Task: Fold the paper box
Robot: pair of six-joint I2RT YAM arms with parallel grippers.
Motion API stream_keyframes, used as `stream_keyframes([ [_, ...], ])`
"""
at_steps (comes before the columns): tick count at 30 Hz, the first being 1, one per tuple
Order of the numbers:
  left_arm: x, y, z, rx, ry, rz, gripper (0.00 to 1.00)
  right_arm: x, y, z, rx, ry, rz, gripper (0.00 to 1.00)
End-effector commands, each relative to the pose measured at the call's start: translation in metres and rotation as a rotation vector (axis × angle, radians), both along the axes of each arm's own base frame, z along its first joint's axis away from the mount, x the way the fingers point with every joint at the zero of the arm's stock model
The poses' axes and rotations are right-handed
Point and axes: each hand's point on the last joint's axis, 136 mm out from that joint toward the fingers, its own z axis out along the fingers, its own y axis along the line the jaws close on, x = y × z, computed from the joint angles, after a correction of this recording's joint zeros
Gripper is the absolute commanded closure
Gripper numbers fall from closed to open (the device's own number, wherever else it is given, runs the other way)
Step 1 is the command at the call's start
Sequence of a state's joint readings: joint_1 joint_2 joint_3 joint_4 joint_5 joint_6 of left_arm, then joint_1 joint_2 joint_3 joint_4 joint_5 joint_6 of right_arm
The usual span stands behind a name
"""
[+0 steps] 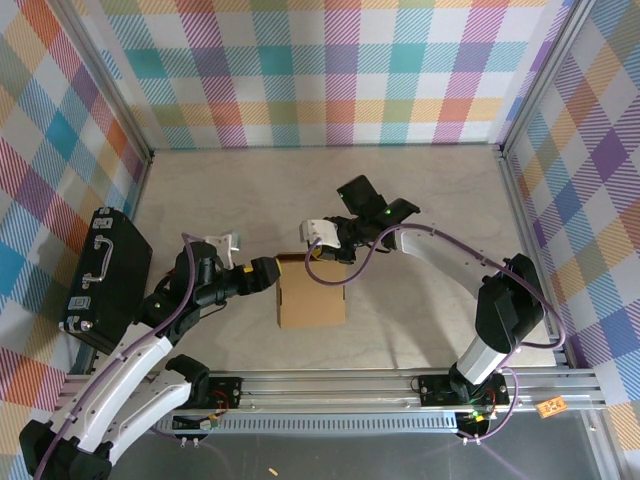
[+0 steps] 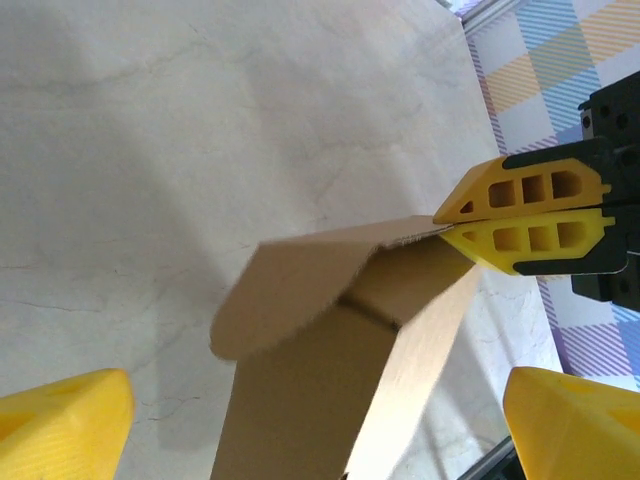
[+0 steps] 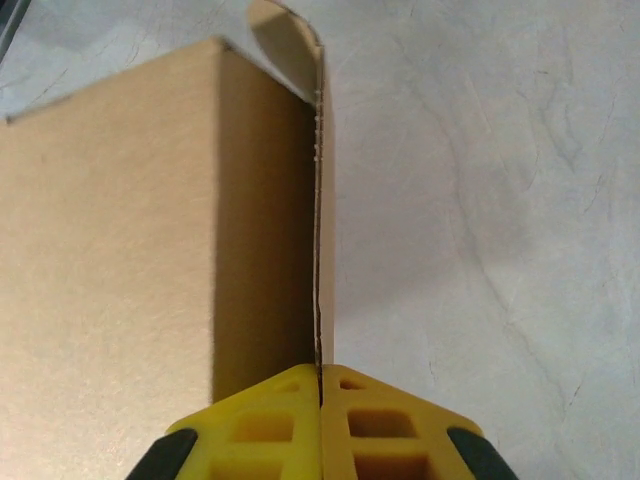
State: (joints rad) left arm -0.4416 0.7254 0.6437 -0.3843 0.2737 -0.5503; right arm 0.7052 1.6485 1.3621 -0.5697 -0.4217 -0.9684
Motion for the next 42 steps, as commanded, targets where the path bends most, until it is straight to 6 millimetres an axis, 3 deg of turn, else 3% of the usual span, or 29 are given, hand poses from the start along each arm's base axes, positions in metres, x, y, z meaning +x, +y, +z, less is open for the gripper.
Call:
stream_keyframes([
  [1, 0.01, 0.01, 0.006, 0.0, -0.05, 0.07, 0.07, -0.001, -0.001, 0.005, 0.011, 0.022, -0.004, 0.95],
  [6, 0.008, 0.007, 0.013, -0.073, -0.067, 0.079, 0.09, 0.004, -0.004, 0.0, 0.046, -0.11, -0.006, 0.99],
  [9, 0.007, 0.009, 0.026, -0.098, -0.112, 0.09, 0.08, 0.012, -0.001, 0.006, 0.072, -0.228, -0.018, 1.0],
  [12, -0.008, -0.002, 0.035, -0.098, -0.136, -0.029, 0.06, 0.036, -0.003, 0.015, 0.069, -0.367, -0.124, 1.0],
  [14, -0.017, -0.013, 0.036, -0.135, -0.161, -0.113, 0.1, 0.047, -0.008, 0.023, 0.08, -0.419, -0.19, 1.0],
  [17, -0.024, -0.025, 0.015, -0.196, -0.163, -0.171, 0.15, 0.048, -0.012, 0.033, 0.124, -0.422, -0.25, 1.0],
  [24, -0.016, -0.036, -0.047, -0.199, -0.07, -0.137, 0.33, 0.047, -0.02, 0.025, 0.144, -0.376, -0.329, 1.0],
  [30, -0.01, -0.053, -0.061, -0.276, -0.092, -0.181, 0.33, 0.042, -0.021, 0.019, 0.17, -0.361, -0.341, 1.0],
  [32, -0.003, -0.054, -0.075, -0.242, -0.047, -0.159, 0.35, 0.04, -0.021, 0.018, 0.168, -0.359, -0.344, 1.0],
  [36, 0.011, -0.052, -0.105, -0.136, 0.055, -0.113, 0.4, 0.036, -0.022, 0.021, 0.184, -0.346, -0.339, 1.0],
  [42, 0.019, -0.043, -0.12, -0.082, 0.08, -0.041, 0.38, 0.03, -0.023, 0.018, 0.169, -0.34, -0.322, 1.0],
])
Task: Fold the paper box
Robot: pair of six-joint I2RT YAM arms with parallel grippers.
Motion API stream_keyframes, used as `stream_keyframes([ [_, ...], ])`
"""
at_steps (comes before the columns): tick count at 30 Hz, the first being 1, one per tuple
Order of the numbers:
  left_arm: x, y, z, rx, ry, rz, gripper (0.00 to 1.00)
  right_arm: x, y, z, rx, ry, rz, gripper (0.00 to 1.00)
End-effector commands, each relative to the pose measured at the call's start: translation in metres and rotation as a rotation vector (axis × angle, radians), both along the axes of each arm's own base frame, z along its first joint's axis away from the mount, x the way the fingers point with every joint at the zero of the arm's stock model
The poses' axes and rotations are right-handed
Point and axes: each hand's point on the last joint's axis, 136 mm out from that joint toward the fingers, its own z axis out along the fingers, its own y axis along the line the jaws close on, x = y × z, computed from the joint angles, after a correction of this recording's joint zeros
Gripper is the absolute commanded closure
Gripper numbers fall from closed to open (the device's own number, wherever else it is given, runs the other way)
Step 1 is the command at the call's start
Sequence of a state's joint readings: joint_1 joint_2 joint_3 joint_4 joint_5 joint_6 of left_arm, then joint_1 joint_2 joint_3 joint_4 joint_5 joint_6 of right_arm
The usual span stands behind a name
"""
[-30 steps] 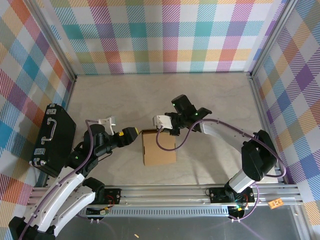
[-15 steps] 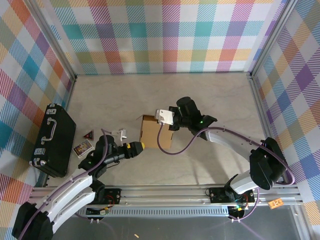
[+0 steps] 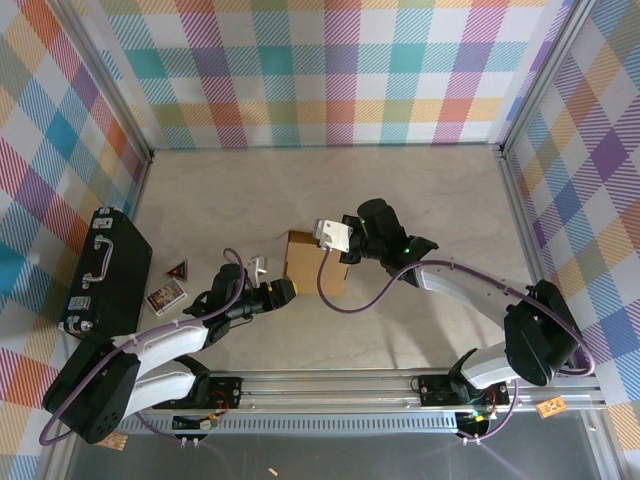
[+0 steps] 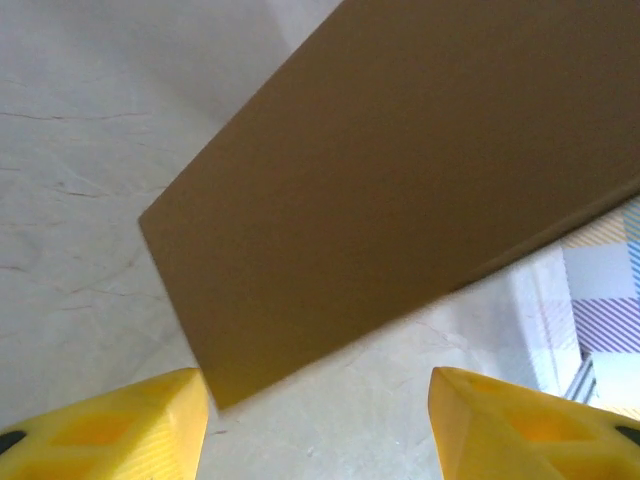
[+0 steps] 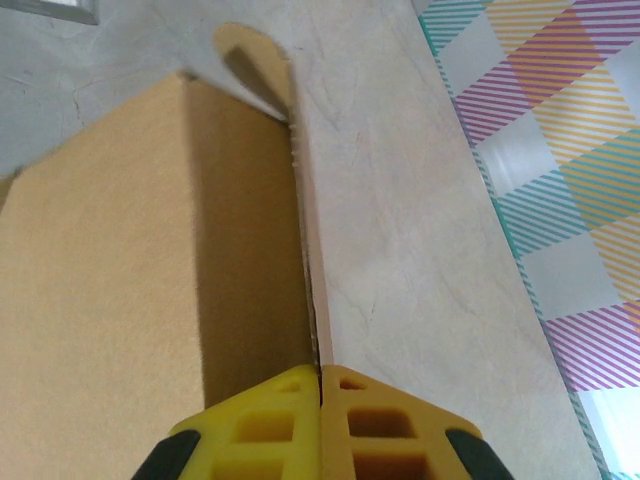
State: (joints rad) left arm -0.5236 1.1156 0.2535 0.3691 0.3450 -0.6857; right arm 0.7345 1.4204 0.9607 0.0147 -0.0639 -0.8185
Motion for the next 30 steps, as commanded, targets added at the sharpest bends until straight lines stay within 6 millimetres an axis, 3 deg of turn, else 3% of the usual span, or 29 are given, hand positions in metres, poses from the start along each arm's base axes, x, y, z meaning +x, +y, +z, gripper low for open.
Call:
stream_keyframes([
  [1, 0.012, 0.004, 0.005, 0.039, -0.039, 0.047, 0.38, -0.01, 0.003, 0.006, 0.035, 0.008, 0.02, 1.0],
  [13, 0.028, 0.036, -0.013, 0.232, -0.004, 0.181, 0.35, -0.035, 0.005, 0.014, 0.026, 0.024, 0.08, 1.0],
  [30, 0.045, 0.046, -0.024, 0.308, 0.022, 0.221, 0.32, -0.049, 0.002, 0.018, 0.025, 0.073, 0.103, 1.0],
])
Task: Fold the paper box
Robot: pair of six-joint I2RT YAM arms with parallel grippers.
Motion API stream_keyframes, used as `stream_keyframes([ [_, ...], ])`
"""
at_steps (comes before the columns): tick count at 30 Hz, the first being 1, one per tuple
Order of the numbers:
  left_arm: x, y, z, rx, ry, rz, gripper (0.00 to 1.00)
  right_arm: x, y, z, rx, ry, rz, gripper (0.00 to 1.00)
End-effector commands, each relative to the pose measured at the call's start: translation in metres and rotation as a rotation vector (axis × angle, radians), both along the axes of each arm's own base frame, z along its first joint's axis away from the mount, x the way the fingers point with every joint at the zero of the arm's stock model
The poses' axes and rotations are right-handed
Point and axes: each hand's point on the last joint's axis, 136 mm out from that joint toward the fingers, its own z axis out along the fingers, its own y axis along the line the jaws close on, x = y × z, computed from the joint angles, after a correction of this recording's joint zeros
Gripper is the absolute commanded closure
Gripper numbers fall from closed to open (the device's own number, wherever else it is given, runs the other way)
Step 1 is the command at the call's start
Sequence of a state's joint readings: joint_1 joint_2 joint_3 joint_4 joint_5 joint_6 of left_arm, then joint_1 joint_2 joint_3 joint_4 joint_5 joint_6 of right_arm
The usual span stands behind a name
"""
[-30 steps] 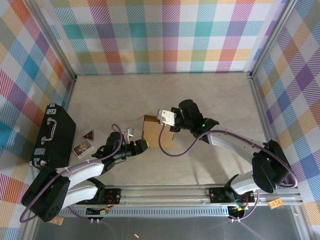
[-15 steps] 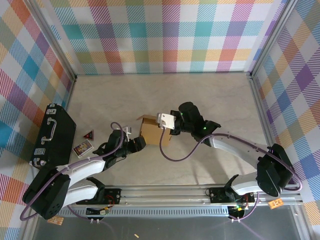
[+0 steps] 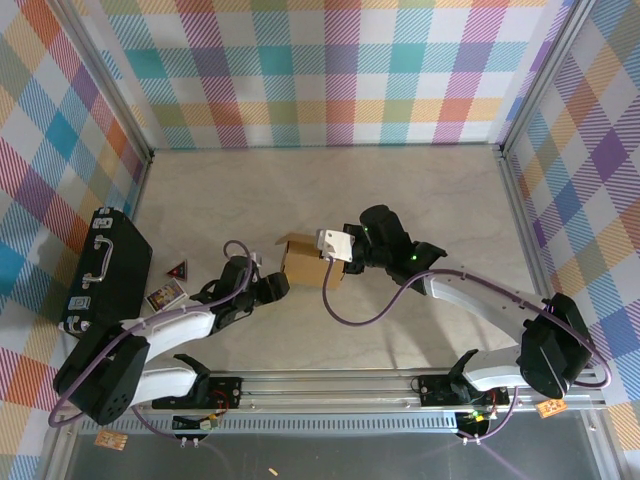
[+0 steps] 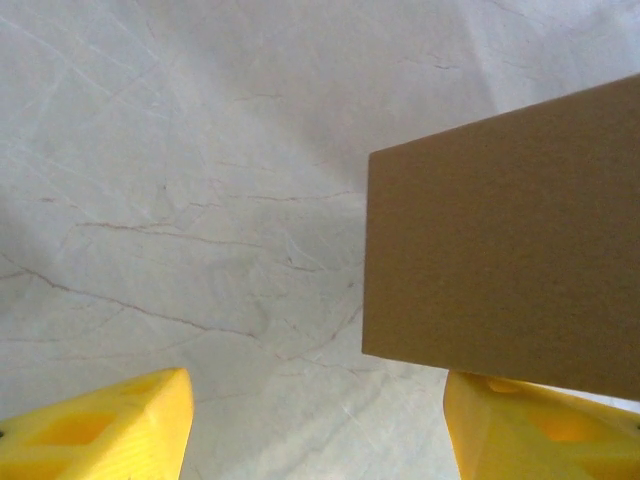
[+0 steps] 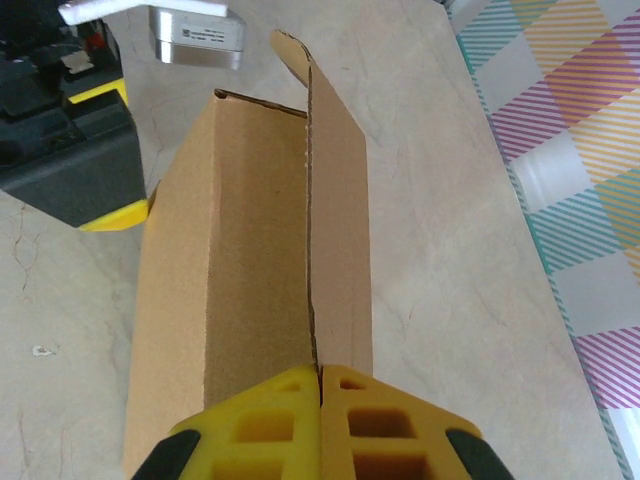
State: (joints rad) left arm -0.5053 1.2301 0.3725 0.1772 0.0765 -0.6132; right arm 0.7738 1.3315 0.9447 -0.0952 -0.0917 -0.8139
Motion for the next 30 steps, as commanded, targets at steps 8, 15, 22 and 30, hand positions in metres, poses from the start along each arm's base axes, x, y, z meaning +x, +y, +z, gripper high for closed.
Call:
stream_keyframes([
  [8, 0.032, 0.007, 0.004, 0.054, -0.021, 0.054, 0.3, -0.021, 0.0, 0.014, 0.041, 0.055, 0.037, 1.0],
  [15, 0.033, 0.008, 0.011, 0.062, 0.005, 0.043, 0.25, 0.002, -0.005, 0.014, 0.0, -0.015, -0.054, 1.0],
  [22, 0.006, 0.01, 0.071, -0.003, 0.009, 0.022, 0.15, 0.029, -0.005, 0.019, -0.036, -0.108, -0.126, 1.0],
  [30, -0.029, 0.019, 0.182, -0.112, -0.192, -0.034, 0.1, 0.031, -0.002, 0.024, -0.007, -0.148, -0.116, 1.0],
])
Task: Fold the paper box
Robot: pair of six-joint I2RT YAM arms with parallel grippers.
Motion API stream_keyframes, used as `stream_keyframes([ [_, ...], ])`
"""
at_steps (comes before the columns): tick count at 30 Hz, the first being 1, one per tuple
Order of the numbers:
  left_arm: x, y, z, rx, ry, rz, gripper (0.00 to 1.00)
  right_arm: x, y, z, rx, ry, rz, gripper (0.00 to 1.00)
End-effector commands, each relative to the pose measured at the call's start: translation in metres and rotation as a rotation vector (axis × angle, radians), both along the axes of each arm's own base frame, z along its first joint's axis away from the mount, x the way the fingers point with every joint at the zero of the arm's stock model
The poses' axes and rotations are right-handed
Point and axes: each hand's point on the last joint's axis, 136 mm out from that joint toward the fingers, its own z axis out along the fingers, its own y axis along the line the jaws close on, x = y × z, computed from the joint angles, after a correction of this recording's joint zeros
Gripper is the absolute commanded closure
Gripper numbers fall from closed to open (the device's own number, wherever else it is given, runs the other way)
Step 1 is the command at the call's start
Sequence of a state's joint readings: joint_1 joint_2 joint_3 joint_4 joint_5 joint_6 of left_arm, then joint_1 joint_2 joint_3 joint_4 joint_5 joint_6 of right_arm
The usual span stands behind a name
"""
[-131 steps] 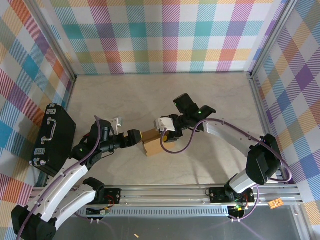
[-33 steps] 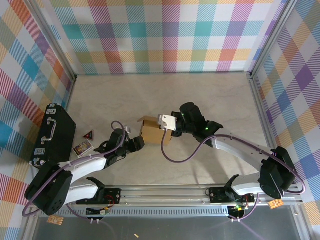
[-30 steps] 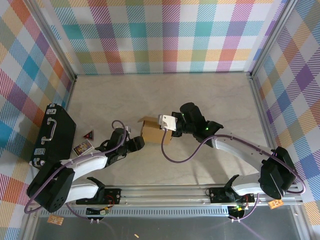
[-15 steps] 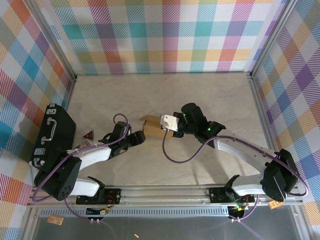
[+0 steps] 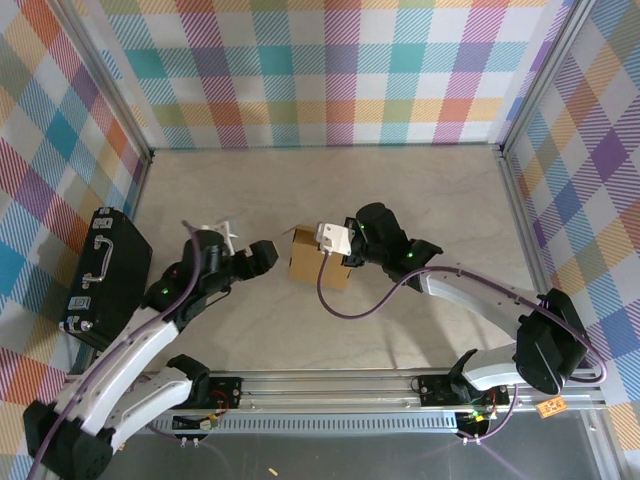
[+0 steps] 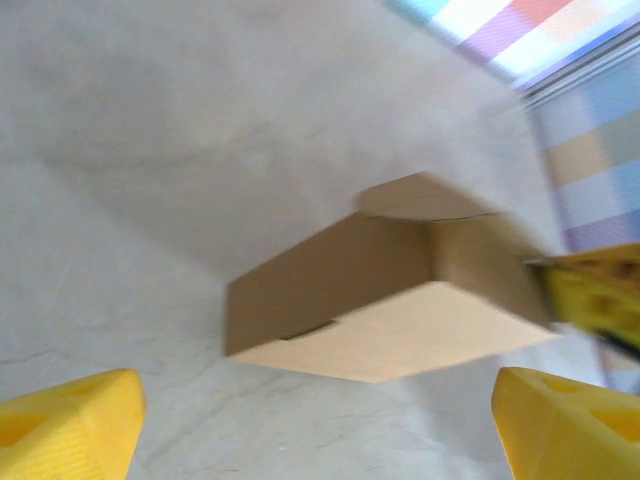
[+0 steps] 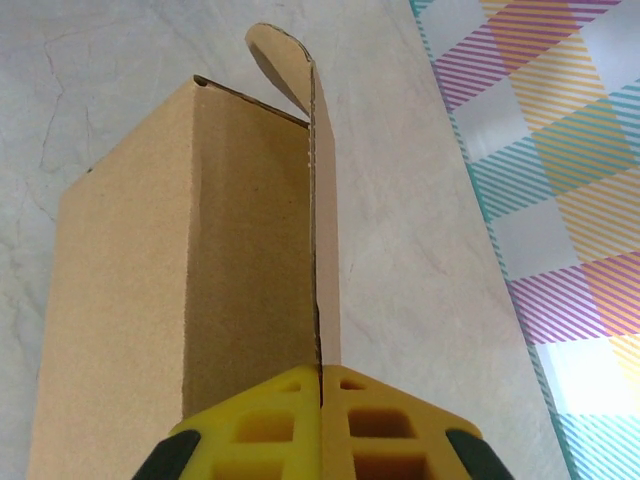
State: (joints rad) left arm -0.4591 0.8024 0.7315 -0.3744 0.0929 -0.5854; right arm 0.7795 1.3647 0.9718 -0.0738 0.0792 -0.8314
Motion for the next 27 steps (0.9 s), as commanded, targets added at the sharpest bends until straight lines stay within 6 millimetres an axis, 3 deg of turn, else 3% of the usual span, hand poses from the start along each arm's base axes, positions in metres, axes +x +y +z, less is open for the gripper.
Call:
stream_keyframes([
  [1, -0.019, -0.007, 0.017, -0.034, -0.014, -0.094, 0.09, -0.001, 0.009, 0.024, 0.058, -0.069, 0.037, 1.0],
  [5, -0.012, -0.031, 0.047, 0.044, -0.171, -0.297, 0.11, -0.017, 0.013, 0.027, 0.06, -0.089, 0.141, 1.0],
  [9, -0.018, -0.041, 0.055, 0.246, -0.252, -0.508, 0.15, -0.025, 0.014, 0.031, 0.062, -0.102, 0.192, 1.0],
  [13, -0.016, -0.031, 0.068, 0.444, -0.289, -0.578, 0.18, -0.031, 0.016, 0.035, 0.064, -0.111, 0.232, 1.0],
  [17, -0.013, -0.033, 0.062, 0.577, -0.321, -0.69, 0.2, -0.035, 0.015, 0.036, 0.058, -0.135, 0.254, 1.0],
  [24, -0.018, -0.058, 0.043, 0.616, -0.331, -0.86, 0.26, -0.038, 0.013, 0.037, 0.061, -0.132, 0.259, 1.0],
  [27, -0.007, -0.061, 0.035, 0.664, -0.341, -0.847, 0.31, -0.04, 0.015, 0.035, 0.06, -0.121, 0.268, 1.0],
])
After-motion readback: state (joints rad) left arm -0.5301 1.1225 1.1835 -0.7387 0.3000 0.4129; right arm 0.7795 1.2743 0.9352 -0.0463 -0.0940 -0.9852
